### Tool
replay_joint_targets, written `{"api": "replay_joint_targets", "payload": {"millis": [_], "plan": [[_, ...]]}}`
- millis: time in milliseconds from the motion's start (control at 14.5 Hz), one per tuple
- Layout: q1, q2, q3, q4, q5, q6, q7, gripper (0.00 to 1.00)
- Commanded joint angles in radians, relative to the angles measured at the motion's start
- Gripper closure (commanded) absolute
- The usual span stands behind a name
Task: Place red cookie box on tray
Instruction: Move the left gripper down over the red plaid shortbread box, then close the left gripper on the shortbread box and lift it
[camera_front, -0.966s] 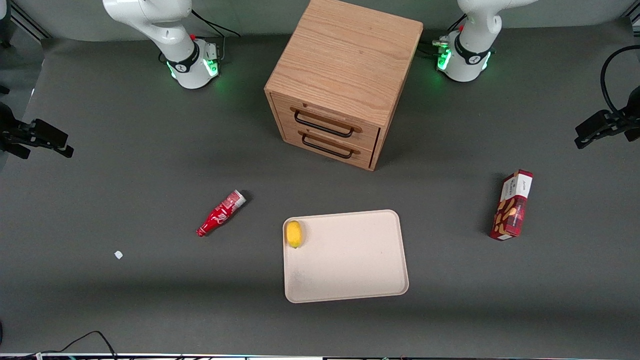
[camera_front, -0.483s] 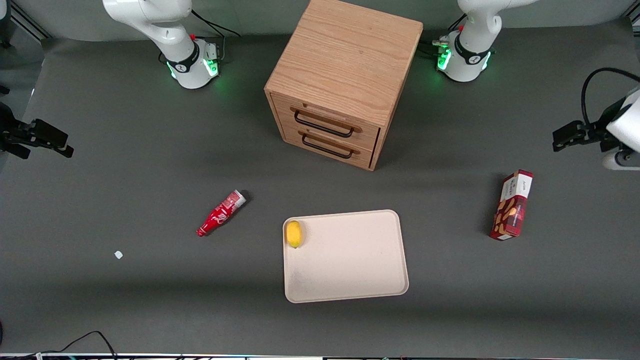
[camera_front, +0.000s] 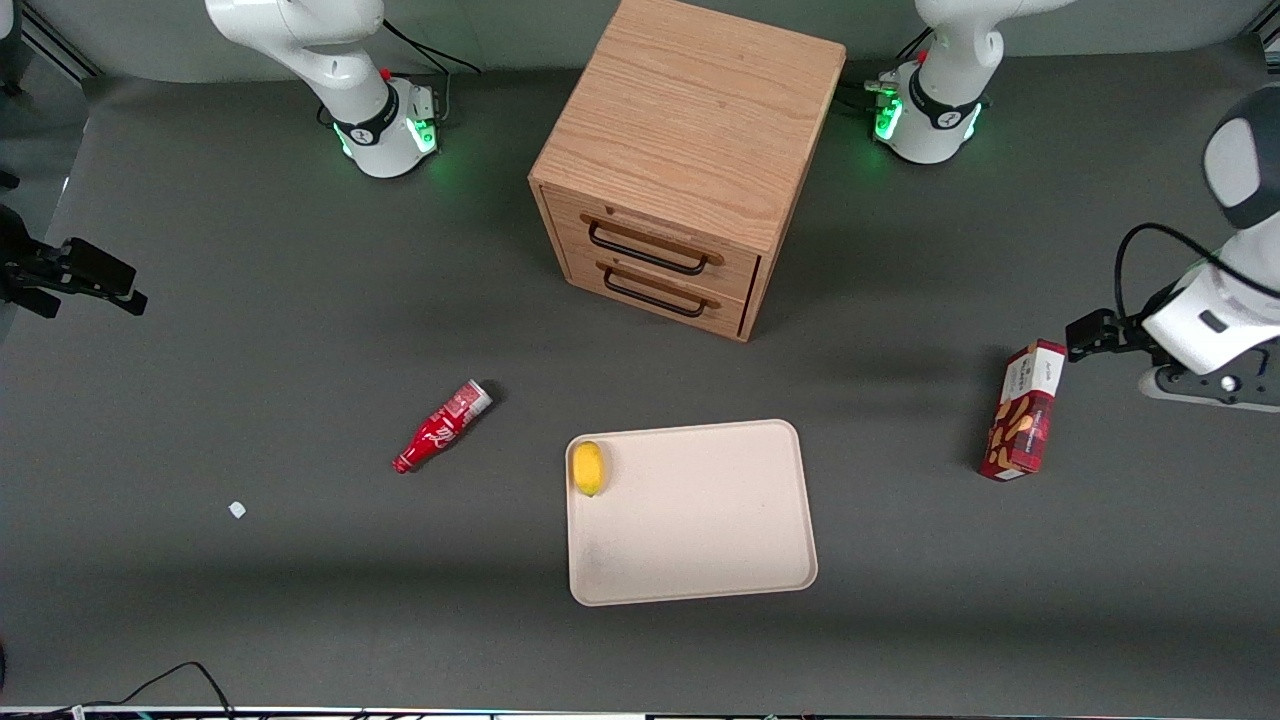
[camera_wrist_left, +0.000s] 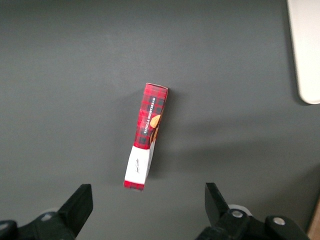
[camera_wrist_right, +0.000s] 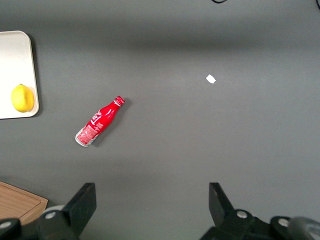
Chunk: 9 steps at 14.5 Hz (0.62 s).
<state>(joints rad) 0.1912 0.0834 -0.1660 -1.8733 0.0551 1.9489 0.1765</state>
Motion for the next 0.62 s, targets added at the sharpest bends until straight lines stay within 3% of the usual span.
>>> {"api": "replay_joint_targets", "payload": {"millis": [0,345,552], "plan": [[0.011,-0.025,0.017,-0.147,-0.008,0.152,0.083,0.00],[0.016,0.057,0.026,-0.300,-0.006,0.439,0.112,0.00],[0.013,0.145,0.026,-0.308,-0.001,0.550,0.112,0.00]]}}
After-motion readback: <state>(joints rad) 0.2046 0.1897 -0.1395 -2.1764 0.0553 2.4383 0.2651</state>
